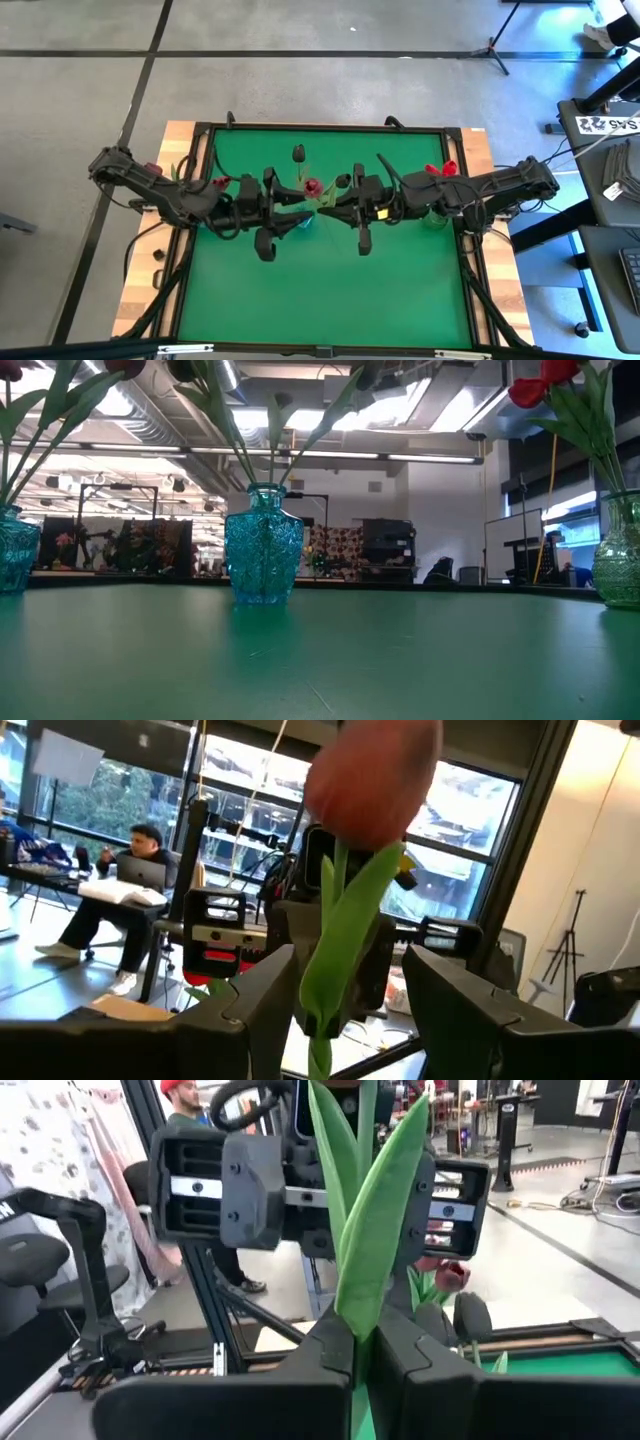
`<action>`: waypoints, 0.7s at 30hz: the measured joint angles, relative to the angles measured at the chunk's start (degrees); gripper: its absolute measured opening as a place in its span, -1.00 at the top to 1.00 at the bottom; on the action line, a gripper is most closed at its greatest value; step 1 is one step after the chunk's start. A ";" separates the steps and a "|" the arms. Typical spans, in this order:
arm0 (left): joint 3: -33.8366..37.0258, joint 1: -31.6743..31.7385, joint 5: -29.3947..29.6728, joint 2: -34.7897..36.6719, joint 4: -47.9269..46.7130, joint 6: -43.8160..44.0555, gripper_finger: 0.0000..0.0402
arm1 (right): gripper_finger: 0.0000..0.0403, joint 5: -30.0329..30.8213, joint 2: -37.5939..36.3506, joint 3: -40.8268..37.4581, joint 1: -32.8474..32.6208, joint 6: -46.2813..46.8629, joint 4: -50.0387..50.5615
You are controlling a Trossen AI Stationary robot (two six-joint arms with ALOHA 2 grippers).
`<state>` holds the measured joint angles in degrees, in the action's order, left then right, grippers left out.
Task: Sort flowers into vase by color
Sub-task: Put the pink tulip into the left blue vase
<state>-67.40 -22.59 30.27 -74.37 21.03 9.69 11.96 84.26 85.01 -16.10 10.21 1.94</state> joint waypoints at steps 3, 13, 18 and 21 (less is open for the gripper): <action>0.00 0.61 -0.05 -1.02 0.35 0.58 0.09 | 0.96 -1.31 0.38 0.00 0.00 0.01 -0.02; 0.00 1.38 -0.62 -2.90 0.67 0.78 0.19 | 0.96 -1.63 1.37 0.00 0.00 0.96 2.66; 0.00 1.36 -0.62 -2.90 0.63 1.83 0.46 | 0.96 -2.10 1.60 0.00 0.00 1.39 2.38; 0.00 1.38 -0.49 -2.90 0.38 2.87 0.67 | 0.95 -2.11 1.67 0.00 0.00 1.40 2.57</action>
<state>-67.40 -21.21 29.78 -77.28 21.42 12.56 9.85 85.93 85.01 -16.10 11.61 4.51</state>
